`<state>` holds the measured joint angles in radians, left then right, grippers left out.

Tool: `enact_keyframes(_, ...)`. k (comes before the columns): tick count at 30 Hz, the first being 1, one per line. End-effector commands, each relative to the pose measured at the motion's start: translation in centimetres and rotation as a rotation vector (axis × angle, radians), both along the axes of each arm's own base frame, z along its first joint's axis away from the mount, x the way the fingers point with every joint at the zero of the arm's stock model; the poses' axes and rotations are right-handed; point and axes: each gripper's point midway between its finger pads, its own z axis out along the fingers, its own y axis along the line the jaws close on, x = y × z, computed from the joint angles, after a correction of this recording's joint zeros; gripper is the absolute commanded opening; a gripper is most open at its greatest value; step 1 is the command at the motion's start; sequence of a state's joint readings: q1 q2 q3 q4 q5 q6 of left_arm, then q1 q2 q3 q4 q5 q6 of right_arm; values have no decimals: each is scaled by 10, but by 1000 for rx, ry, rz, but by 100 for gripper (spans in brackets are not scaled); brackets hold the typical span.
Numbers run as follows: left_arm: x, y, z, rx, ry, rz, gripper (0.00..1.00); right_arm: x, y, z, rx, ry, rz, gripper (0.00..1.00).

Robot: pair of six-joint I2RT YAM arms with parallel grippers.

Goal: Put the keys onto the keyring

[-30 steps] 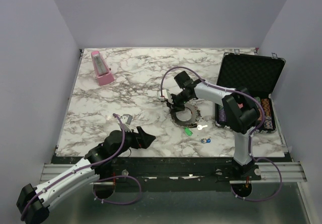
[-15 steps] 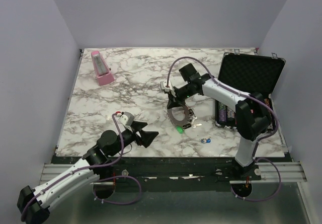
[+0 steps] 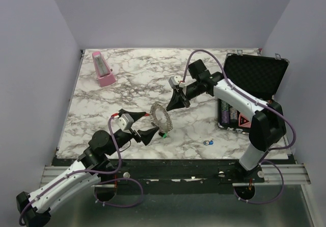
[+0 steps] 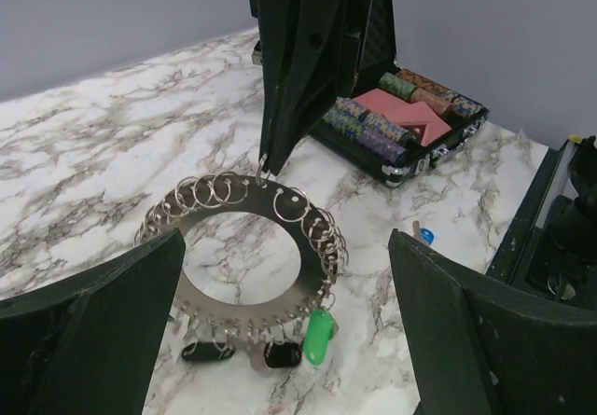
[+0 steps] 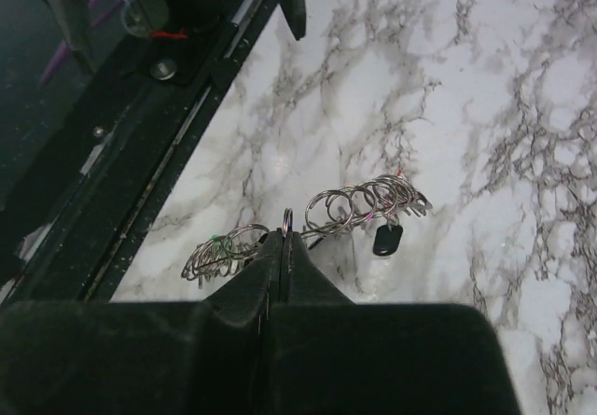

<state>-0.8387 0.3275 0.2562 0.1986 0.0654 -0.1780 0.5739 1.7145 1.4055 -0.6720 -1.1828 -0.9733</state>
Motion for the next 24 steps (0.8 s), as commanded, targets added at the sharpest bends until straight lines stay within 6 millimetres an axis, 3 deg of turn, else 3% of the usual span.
enact_keyframes(1,-3,2,25,-40,-127,-7,99,-28,0,36,138,55,110,1)
enact_keyframes(6,-8,-7,28,4,-186,-67,98,-37,-1,40,177,88,146,0)
enact_keyframes(14,-5,-30,11,129,-191,-163,80,-43,-2,43,196,91,162,0)
enact_keyframes(24,10,-39,18,169,-214,-138,60,-44,-3,41,193,93,161,0)
